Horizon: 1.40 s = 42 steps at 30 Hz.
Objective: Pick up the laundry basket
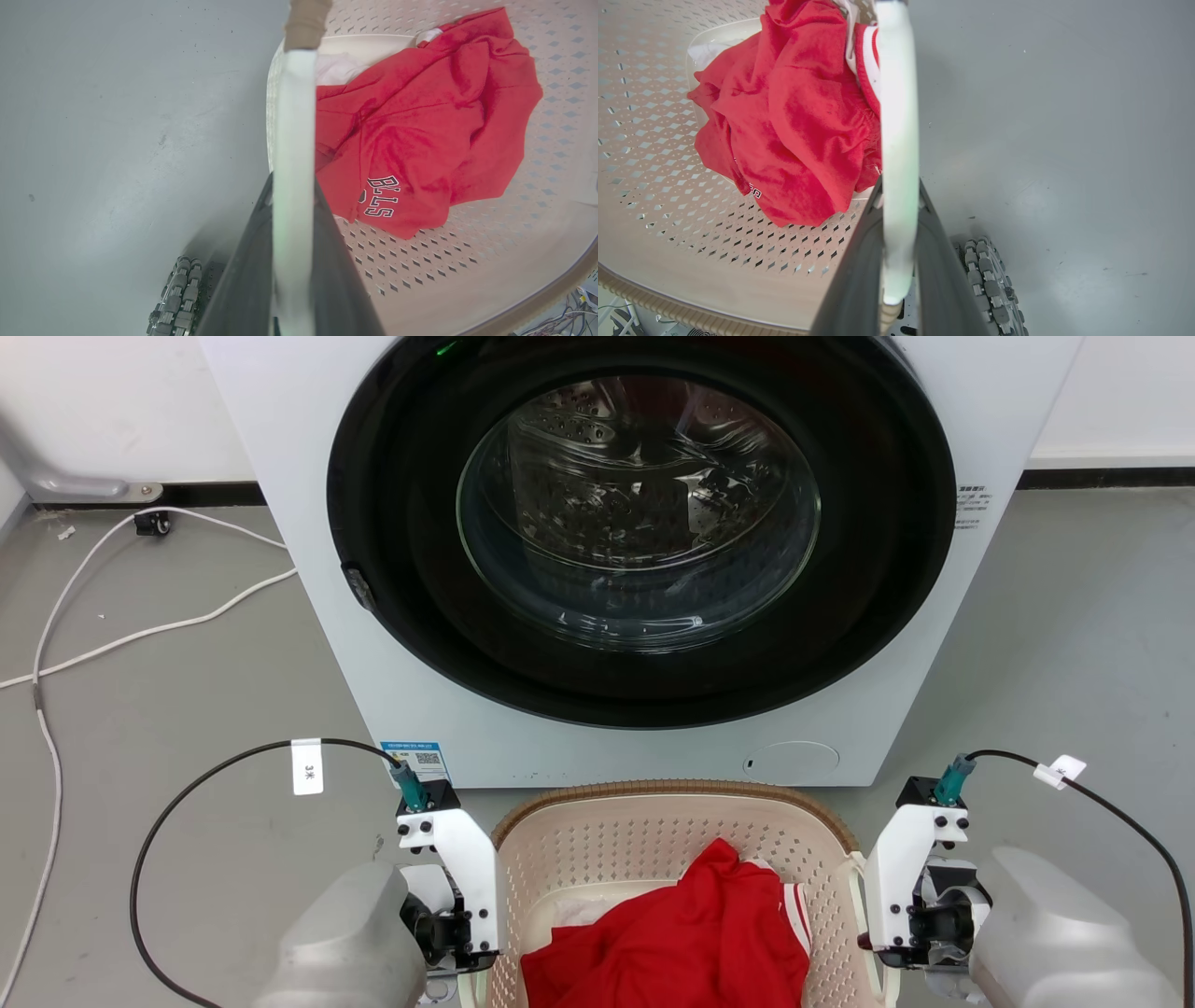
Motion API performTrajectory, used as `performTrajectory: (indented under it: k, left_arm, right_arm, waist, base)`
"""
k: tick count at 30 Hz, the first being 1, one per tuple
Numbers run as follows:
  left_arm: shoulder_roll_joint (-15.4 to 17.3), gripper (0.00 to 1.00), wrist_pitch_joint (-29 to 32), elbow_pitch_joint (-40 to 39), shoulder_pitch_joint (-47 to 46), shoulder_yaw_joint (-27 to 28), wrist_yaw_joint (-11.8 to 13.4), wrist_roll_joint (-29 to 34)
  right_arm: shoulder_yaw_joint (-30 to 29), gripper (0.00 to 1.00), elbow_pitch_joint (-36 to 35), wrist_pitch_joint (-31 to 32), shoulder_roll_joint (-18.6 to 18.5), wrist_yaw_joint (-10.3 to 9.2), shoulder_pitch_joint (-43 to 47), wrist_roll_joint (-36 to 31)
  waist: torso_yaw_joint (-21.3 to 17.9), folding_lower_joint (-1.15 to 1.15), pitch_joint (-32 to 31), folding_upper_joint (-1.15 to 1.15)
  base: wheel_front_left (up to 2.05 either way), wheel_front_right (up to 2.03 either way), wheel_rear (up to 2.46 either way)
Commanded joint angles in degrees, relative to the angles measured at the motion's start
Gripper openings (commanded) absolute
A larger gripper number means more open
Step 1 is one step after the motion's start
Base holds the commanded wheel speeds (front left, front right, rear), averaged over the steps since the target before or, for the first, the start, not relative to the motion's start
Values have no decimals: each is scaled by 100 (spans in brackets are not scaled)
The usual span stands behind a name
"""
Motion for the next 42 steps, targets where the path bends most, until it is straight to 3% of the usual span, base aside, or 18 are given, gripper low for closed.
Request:
performTrajectory:
  k: [1, 42]
  left_arm:
    - [-127, 0, -22, -68, 53, -7, -56, -57]
    - [-128, 0, -126, -55, 61, -310, -58, -370]
  right_arm:
    - [-2, 0, -51, -12, 127, 18, 49, 7]
    - [-94, 0, -51, -12, 111, 18, 58, -36]
  waist:
    - [-1, 0, -1, 0]
    - [7, 0, 8, 0]
  base:
    - [0, 0, 0]
    - [0, 0, 0]
